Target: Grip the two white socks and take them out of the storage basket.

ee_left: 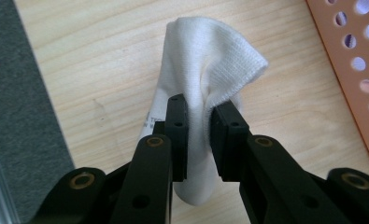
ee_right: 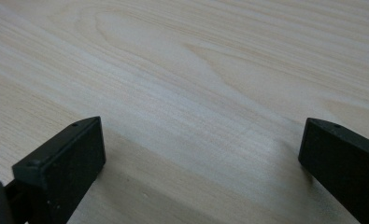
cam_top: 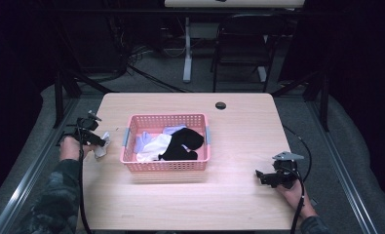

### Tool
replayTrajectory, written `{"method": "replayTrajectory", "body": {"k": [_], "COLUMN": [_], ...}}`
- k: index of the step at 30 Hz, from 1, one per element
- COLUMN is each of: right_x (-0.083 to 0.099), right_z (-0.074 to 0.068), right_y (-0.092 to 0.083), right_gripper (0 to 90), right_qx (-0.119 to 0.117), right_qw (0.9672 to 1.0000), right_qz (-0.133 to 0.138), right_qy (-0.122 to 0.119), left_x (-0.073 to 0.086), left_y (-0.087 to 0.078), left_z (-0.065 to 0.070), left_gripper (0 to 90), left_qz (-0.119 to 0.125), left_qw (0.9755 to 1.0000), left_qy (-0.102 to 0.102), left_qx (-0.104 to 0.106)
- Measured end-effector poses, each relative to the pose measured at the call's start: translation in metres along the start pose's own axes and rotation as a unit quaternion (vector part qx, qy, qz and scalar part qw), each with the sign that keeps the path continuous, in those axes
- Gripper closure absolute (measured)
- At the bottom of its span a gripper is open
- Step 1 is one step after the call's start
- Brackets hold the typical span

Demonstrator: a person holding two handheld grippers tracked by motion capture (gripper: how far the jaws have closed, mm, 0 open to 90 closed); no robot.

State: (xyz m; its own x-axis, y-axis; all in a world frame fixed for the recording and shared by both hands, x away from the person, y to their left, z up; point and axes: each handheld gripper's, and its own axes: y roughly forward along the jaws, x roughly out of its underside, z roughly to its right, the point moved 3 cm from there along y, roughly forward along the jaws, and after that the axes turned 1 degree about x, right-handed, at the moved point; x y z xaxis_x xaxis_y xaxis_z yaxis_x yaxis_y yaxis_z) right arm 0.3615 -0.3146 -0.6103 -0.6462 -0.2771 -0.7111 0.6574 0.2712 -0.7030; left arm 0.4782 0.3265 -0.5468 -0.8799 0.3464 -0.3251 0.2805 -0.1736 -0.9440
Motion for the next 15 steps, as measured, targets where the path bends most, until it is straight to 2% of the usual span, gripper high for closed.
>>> {"method": "replayTrajectory", "body": {"k": [3, 5, 7, 8, 11, 12, 15], "right_x": [0.0, 0.0, 0.0, 0.0, 0.0, 0.0, 0.0], "right_z": [0.0, 0.0, 0.0, 0.0, 0.0, 0.0, 0.0], "right_y": [0.0, 0.0, 0.0, 0.0, 0.0, 0.0, 0.0], "right_gripper": [0.0, 0.0, 0.0, 0.0, 0.0, 0.0, 0.0], "right_qx": [0.0, 0.0, 0.0, 0.001, 0.001, 0.001, 0.001], "right_qw": [1.0, 1.0, 1.0, 1.0, 1.0, 1.0, 1.0], "right_qz": [0.0, 0.0, 0.0, 0.0, 0.0, 0.0, 0.0], "right_qy": [0.0, 0.0, 0.001, 0.001, 0.001, 0.001, 0.001], "left_x": [0.0, 0.001, 0.002, 0.005, 0.006, 0.007, 0.007], "left_y": [0.003, 0.01, 0.013, 0.016, 0.015, 0.01, 0.003], "left_z": [0.001, 0.004, 0.005, 0.005, 0.003, 0.002, 0.003], "left_gripper": [76.2, 72.9, 69.6, 59.8, 42.4, 37.2, 27.6], "left_qz": [-0.002, -0.014, -0.017, -0.017, -0.01, 0.002, 0.013], "left_qw": [1.0, 0.9998, 0.9997, 0.9997, 0.9998, 0.9998, 0.9998], "left_qy": [-0.001, 0.004, 0.003, -0.003, -0.008, -0.013, -0.012], "left_qx": [0.007, 0.011, 0.014, 0.015, 0.014, 0.013, 0.012]}}
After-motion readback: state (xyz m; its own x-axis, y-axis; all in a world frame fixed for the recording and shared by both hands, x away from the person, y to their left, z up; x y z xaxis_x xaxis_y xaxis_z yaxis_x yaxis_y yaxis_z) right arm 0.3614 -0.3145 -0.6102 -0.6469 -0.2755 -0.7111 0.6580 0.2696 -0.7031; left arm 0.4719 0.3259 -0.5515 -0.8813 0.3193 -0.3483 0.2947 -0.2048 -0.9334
